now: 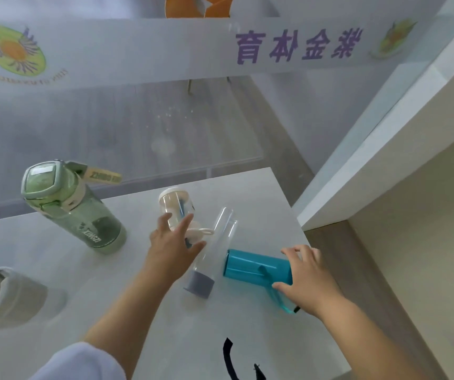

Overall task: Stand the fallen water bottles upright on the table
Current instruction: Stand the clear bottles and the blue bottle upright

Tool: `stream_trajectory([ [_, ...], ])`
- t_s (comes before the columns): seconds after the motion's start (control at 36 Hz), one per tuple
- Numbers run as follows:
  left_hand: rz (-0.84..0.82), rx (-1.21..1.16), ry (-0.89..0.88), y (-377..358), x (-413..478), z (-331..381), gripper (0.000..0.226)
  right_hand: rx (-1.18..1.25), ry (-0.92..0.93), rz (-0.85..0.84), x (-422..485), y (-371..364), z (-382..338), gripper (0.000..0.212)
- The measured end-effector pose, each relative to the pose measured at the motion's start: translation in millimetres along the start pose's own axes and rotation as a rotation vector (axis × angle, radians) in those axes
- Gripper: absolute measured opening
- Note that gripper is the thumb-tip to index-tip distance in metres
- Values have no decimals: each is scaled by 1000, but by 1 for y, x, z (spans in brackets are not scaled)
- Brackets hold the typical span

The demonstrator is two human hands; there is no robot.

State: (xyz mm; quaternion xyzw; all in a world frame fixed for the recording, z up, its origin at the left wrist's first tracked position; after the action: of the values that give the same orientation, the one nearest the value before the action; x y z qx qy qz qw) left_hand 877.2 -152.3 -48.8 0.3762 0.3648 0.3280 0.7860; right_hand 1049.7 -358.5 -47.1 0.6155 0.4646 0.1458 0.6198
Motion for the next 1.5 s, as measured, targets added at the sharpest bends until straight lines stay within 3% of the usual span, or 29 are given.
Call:
stream_trajectory([
  [0.25, 99, -112, 248, -18, 18, 7, 69, 52, 26, -163, 10, -21, 19, 69],
  [0.47, 211, -183, 264, -20, 20, 0, 54, 155, 42, -92, 8, -16, 23, 59],
  [0.83, 305, -171, 190, 3, 1, -3, 60, 451, 29, 235, -1, 40, 14, 80],
  [1.11, 206, -20, 150, 54, -6, 2, 60, 133, 262, 366, 10, 75, -13, 70],
  [1.36, 110, 9, 117, 68, -4, 8, 61, -10, 387, 265, 21, 84, -32, 64],
  [1.5, 172, -24, 70, 70, 1, 11, 55, -66, 423, 185, 25, 82, -36, 69],
])
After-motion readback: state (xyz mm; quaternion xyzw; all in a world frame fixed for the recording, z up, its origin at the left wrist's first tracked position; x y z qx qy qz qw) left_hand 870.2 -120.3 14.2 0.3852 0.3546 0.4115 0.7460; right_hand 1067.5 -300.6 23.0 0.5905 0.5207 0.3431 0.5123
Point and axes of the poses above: each hand's wrist, its own x-axis towards the middle knuckle, its own y-axis out of the back of the hand, z = x × y, the point moved 3 cm from there along x, towards the middle knuckle, and after that the axes turned 3 degrees about y, right-handed, at the moved point
